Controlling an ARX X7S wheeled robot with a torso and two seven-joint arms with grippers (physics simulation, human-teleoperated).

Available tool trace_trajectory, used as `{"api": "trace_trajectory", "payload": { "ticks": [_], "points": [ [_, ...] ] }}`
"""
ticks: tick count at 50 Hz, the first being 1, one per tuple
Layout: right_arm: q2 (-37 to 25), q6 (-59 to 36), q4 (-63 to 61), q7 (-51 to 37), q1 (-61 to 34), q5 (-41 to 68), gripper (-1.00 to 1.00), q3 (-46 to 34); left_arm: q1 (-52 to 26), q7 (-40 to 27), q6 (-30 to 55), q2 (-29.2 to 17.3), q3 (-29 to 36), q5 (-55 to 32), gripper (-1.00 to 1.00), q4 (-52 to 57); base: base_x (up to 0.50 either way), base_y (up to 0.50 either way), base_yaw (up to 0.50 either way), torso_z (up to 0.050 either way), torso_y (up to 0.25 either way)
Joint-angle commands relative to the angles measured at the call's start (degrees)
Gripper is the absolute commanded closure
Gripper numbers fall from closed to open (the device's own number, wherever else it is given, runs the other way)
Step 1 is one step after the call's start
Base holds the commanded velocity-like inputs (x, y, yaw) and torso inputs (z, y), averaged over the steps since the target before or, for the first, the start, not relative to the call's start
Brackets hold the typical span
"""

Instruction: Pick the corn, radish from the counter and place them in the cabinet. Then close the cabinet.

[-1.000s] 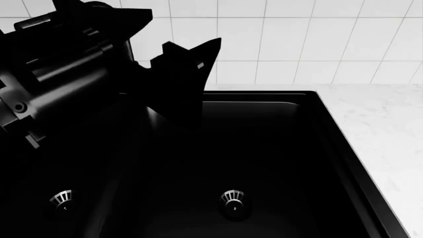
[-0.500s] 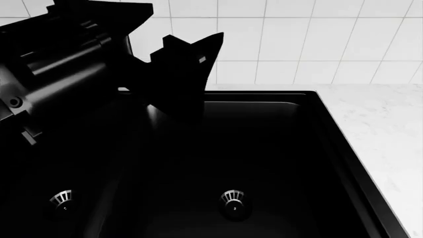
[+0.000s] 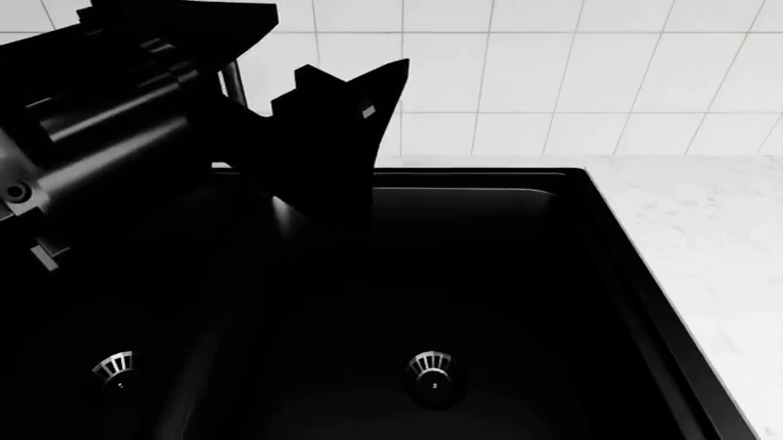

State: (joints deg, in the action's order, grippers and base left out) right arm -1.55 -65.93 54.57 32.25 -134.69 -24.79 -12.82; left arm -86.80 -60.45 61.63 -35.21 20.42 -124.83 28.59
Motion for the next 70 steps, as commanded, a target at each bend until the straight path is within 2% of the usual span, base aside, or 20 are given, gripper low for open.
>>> {"api": "trace_trajectory", "payload": {
  "ticks": [1, 9, 10, 34, 42, 49, 62, 70],
  "points": [
    [1.5, -2.2, 5.1, 6.9, -0.3, -11.2, 1.0, 0.0, -0.4, 0.1, -0.2, 0.1, 0.5, 0.2, -1.0, 0.1, 0.0, 0.0, 0.0, 0.0, 0.0],
    [1.5, -3.9, 7.5, 10.7, -0.3, -11.7, 1.0, -3.6, -0.8, 0.0, -0.5, -0.1, 0.7, -0.1, -1.0, 0.0, 0.0, 0.0, 0.0, 0.0, 0.0],
    [1.5, -3.9, 7.8, 11.1, -0.3, -11.6, -1.0, -4.2, -0.9, 0.0, -0.5, -0.1, 0.7, -0.1, -1.0, 0.1, 0.0, 0.0, 0.0, 0.0, 0.0],
    [1.5, -2.0, 4.4, 14.2, -0.3, -13.3, -1.0, -5.1, -1.4, 0.0, -1.3, -0.3, 1.4, -0.4, -1.0, 0.3, -0.01, 0.0, -0.01, 0.0, 0.0],
    [1.5, 1.0, -3.6, 10.5, -0.3, -10.7, -1.0, 0.2, -0.9, 0.3, -1.5, -0.1, 1.6, 0.1, -1.0, 0.5, 0.0, 0.0, 0.0, 0.0, 0.0],
    [1.5, 4.6, -11.5, 9.2, -0.3, -8.0, -1.0, 0.7, -1.1, 0.2, -1.8, -0.3, 1.7, 0.0, -1.0, 0.6, 0.0, 0.0, 0.0, 0.0, 0.0],
    [-0.1, 6.2, -27.5, 13.3, 2.5, -8.3, -1.0, -1.2, -1.5, 0.2, -2.0, -0.6, 2.0, 0.0, -1.0, 0.6, 0.0, 0.0, 0.0, 0.0, 0.0],
    [-1.2, 5.8, -40.7, 16.5, 6.6, -5.4, -1.0, 2.0, -1.4, 0.3, -2.1, -0.7, 2.1, 0.2, -1.0, 0.6, 0.0, 0.0, 0.0, 0.0, 0.0]
  ]
}}
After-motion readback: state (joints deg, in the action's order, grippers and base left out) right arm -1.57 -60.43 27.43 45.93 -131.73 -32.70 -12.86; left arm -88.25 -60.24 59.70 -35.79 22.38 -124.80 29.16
